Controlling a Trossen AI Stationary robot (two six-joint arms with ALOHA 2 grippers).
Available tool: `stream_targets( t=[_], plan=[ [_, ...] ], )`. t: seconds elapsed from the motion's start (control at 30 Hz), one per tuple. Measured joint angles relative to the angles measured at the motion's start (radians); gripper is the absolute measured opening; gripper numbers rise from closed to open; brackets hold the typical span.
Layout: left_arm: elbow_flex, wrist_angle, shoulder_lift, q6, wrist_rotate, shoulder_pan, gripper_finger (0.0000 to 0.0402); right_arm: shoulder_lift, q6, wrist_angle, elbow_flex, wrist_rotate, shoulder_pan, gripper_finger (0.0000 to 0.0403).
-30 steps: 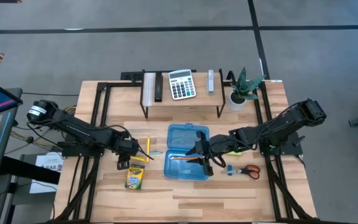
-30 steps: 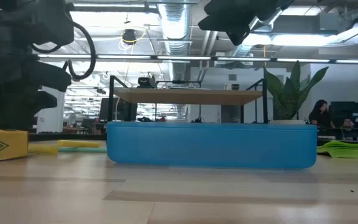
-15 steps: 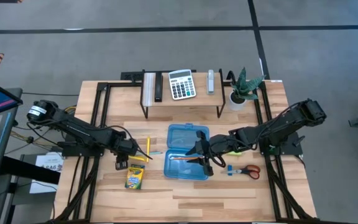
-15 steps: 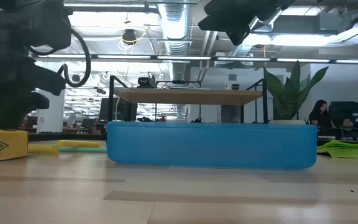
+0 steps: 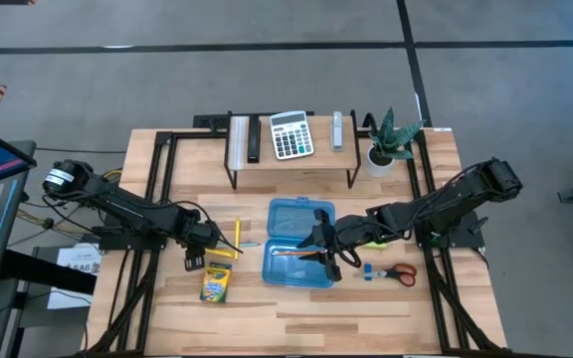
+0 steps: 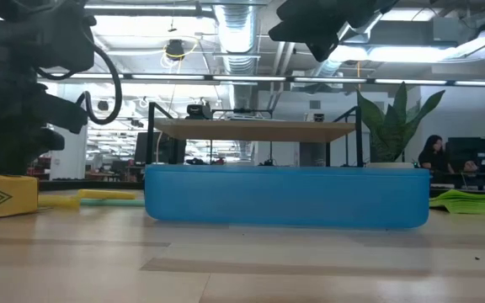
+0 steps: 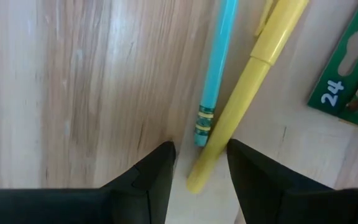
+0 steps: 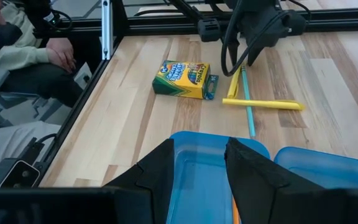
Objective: Pack school essentials
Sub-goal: Put the left yellow pen into the supply box
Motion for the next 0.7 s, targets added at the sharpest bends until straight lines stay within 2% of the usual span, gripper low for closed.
stream_targets(
  t=[0.2,0.5,0.7],
  plan=[
    [0.000,0.000,0.000,0.003,-0.001,-0.029,0.0118,0.000,0.000,0.000,0.000,0.000,0.000,0.0163],
    [-0.001,0.002,0.000,-0.012,0.007,-0.078,0.0012,0.000,0.000,0.000,0.000,0.000,0.000,0.0163],
    [0.001,-0.002,-0.002,-0.032,0.022,-0.078,0.0004,0.000,0.000,0.000,0.000,0.000,0.000,0.0163]
  ],
)
